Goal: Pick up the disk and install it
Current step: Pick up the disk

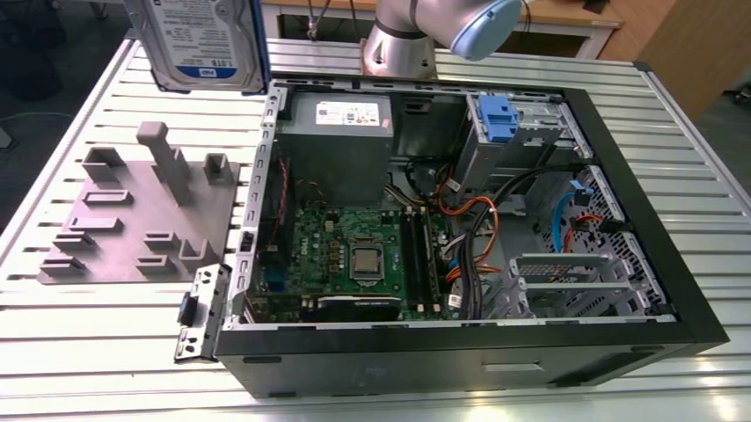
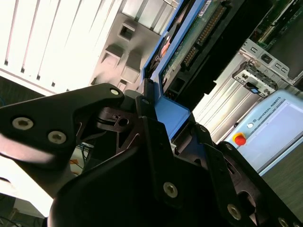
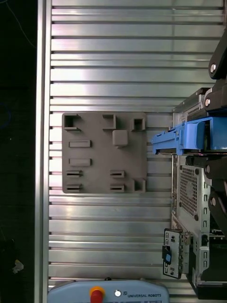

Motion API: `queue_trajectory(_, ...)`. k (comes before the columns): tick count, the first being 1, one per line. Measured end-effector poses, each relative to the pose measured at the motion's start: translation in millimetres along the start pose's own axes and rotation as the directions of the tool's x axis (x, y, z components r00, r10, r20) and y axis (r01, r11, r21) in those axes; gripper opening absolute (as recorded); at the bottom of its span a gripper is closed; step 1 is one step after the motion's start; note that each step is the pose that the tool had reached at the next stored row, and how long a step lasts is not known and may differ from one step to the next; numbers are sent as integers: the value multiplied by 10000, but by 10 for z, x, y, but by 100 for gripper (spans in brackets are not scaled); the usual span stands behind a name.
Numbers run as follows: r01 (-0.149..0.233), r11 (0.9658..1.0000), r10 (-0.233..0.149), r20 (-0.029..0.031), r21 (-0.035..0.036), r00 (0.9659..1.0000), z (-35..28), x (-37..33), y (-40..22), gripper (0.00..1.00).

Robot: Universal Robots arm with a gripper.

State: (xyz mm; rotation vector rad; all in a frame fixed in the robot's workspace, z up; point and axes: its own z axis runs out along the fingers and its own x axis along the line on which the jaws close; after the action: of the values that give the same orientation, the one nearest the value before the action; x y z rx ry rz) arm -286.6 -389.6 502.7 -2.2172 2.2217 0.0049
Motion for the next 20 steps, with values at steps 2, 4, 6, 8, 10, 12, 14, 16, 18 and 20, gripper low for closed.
queue_trajectory(2,0,10000,0,0,0,10000,0,0,-9,36)
queue_trajectory(4,0,10000,0,0,0,10000,0,0,-20,36)
queue_trajectory(6,0,10000,0,0,0,10000,0,0,-29,36)
queue_trajectory(8,0,10000,0,0,0,10000,0,0,-39,36)
queue_trajectory(10,0,10000,0,0,0,10000,0,0,-49,36)
queue_trajectory(12,0,10000,0,0,0,10000,0,0,-59,36)
queue_trajectory(14,0,10000,0,0,0,10000,0,0,-68,36)
queue_trajectory(16,0,10000,0,1,0,10000,0,0,-77,36)
queue_trajectory(18,0,10000,0,0,-1,10000,0,0,-86,36)
queue_trajectory(20,0,10000,0,0,0,10000,0,0,-95,36)
